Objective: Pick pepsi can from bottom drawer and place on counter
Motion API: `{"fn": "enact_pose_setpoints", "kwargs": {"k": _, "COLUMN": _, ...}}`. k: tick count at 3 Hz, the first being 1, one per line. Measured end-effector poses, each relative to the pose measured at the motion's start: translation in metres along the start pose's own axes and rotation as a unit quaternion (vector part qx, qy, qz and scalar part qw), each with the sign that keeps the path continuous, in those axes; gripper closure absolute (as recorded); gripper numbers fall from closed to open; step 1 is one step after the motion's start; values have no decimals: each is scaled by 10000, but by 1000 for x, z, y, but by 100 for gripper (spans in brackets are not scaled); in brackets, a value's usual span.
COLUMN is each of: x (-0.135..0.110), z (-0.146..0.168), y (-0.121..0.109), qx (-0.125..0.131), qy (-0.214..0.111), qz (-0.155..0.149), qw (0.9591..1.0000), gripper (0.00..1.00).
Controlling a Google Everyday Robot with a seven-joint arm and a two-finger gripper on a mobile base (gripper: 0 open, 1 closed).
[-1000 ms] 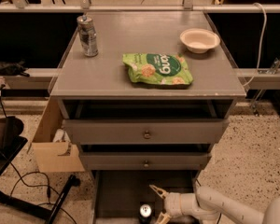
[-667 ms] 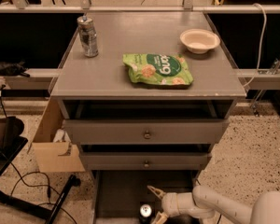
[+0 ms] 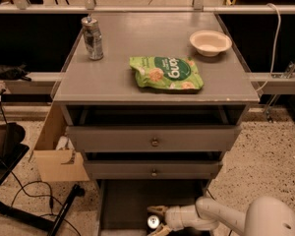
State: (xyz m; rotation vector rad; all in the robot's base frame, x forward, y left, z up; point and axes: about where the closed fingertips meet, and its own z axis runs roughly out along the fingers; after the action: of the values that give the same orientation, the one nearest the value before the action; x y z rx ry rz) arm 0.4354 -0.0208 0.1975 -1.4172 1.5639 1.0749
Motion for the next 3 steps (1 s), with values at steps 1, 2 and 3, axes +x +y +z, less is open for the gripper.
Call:
{"fn": "enact_pose_setpoints", "kwargs": {"k": 1, "x": 10, "z": 9, "y": 4, "qx": -93, "qy": -24, "qz": 94, "qw": 9999, "gripper": 50}}
{"fn": "enact_pose_setpoints", "kwargs": {"k": 2, "x": 10, "z": 9, "y": 4, "qx": -93, "qy": -25, "qz": 95, "qw": 9999, "gripper": 73}}
{"fn": "enact_pose_setpoints", "kwargs": {"k": 3, "x": -8, "z": -4, "y": 20, "qx": -104, "qy": -84, "qz": 21, "qw": 9999, "gripper": 96}}
